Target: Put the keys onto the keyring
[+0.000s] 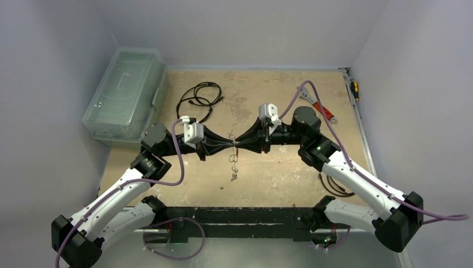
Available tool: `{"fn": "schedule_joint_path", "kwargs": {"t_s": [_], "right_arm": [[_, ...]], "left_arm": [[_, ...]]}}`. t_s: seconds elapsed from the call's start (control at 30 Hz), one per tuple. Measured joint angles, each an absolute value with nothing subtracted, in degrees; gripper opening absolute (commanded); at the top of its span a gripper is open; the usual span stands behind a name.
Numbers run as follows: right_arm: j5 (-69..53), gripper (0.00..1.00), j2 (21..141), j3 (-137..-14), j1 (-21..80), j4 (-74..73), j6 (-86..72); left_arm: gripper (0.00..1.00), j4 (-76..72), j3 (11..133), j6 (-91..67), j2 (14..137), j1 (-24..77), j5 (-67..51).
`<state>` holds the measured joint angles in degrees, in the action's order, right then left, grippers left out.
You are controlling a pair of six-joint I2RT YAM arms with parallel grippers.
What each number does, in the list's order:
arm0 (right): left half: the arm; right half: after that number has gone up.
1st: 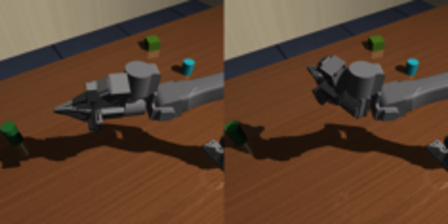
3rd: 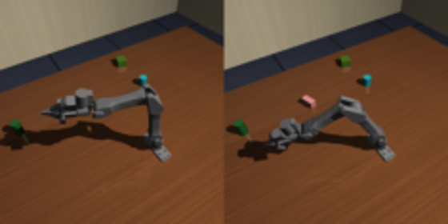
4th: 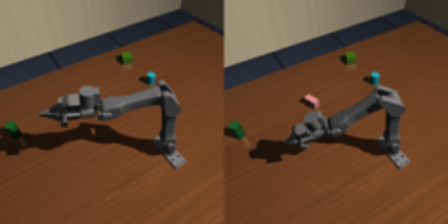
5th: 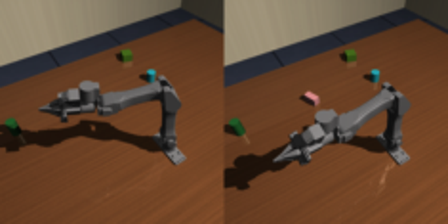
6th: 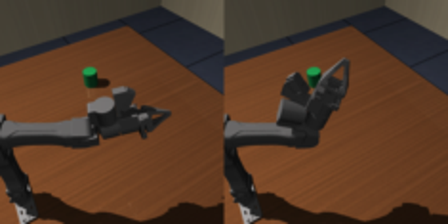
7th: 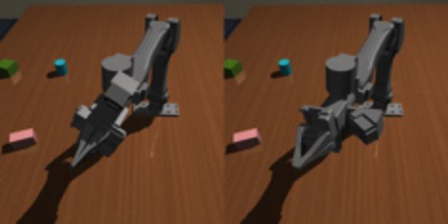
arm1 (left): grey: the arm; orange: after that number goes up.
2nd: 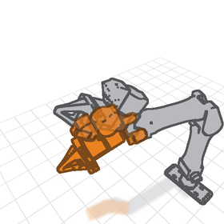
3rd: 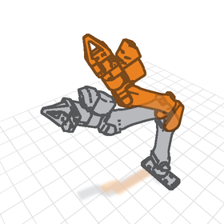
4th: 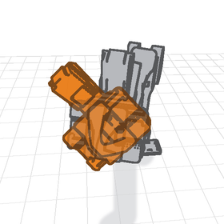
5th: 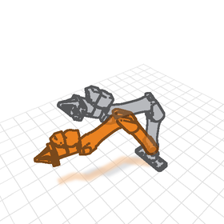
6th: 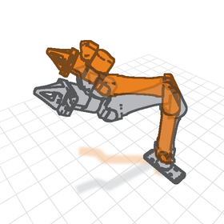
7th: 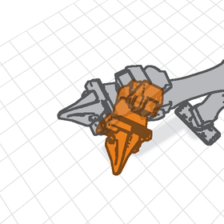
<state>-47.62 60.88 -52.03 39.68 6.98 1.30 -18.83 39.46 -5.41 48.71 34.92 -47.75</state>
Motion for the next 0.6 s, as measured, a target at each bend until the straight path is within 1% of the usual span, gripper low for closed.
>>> {"fn": "schedule_joint_path", "kwargs": {"t_s": [0.07,0.17,0.4,0.5,0.57,0.6], "right_arm": [[-47.72,0.17,61.01,-52.03,39.68,7.27,1.17],[-48.07,0.0,61.39,-52.03,39.68,7.44,0.97],[-49.01,0.0,61.49,-52.03,39.68,7.55,0.71],[-48.84,0.0,61.49,-52.03,39.7,6.96,0.93],[-48.47,0.0,61.49,-52.12,39.72,6.0,1.3],[-47.86,0.0,61.49,-52.27,39.7,4.97,1.61]], "left_arm": [[0.0,-18.81,39.46,-5.41,48.66,34.92,-47.75],[0.0,-18.79,39.44,-5.39,48.62,34.89,-47.72],[0.01,-18.41,39.44,-5.19,48.34,34.89,-47.48],[0.23,-17.3,39.46,-4.14,48.05,34.89,-47.16],[0.4,-15.92,39.55,-3.14,47.94,34.92,-46.85],[0.45,-14.87,39.75,-2.22,47.86,34.92,-46.65]]}}
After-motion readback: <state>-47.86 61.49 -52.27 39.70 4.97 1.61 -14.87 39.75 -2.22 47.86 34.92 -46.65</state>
